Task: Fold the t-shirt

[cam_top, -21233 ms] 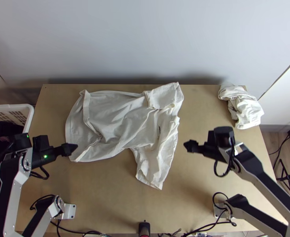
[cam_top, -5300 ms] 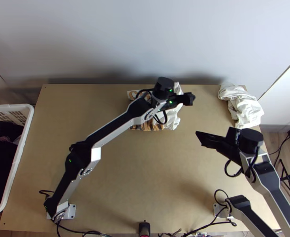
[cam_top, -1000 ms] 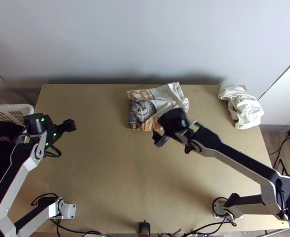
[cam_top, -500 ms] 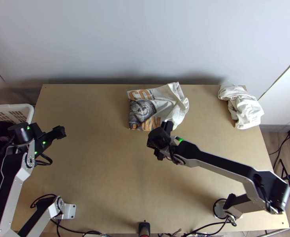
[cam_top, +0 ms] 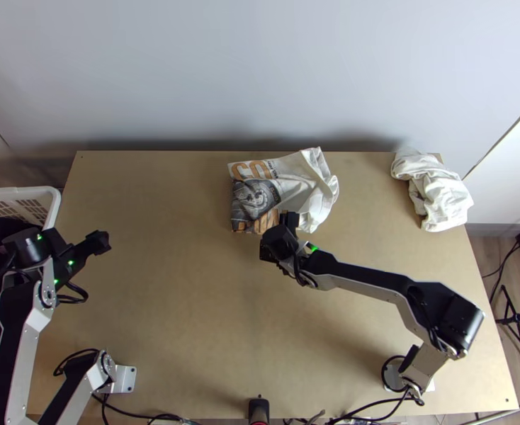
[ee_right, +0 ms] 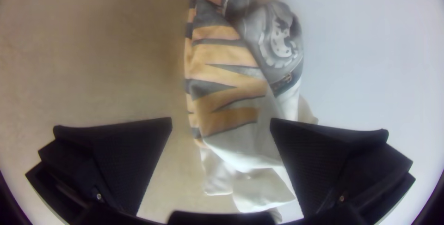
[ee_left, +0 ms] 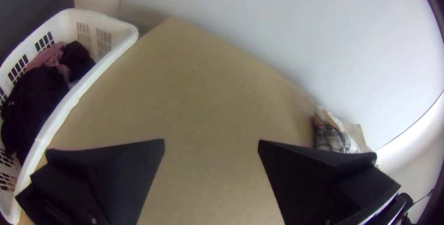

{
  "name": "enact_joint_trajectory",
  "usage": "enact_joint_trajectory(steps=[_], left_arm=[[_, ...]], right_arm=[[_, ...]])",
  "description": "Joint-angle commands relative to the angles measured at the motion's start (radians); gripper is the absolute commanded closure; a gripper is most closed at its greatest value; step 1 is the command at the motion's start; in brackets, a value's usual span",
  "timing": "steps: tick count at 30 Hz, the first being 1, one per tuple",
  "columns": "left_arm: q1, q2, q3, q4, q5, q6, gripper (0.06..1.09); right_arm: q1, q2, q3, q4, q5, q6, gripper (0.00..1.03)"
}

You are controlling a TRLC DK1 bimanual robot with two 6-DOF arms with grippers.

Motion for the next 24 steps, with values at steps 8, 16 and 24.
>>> enact_joint_trajectory(steps=[8, 16, 24], left_arm=[[0.053, -0.008, -0.010, 0.010, 0.054, 0.007, 0.11], [0.067, -0.010, -0.010, 0.012, 0.060, 0.007, 0.11], [0.076, -0.013, -0.011, 0.021, 0.077, 0.007, 0.11]], right_arm=[[-0.033, 0.086, 0.044, 0.082, 0.004, -0.055, 0.04], [-0.084, 0.174, 0.122, 0.223, 0.006, -0.118, 0.04], [-0.122, 0.235, 0.125, 0.306, 0.050, -0.186, 0.05]])
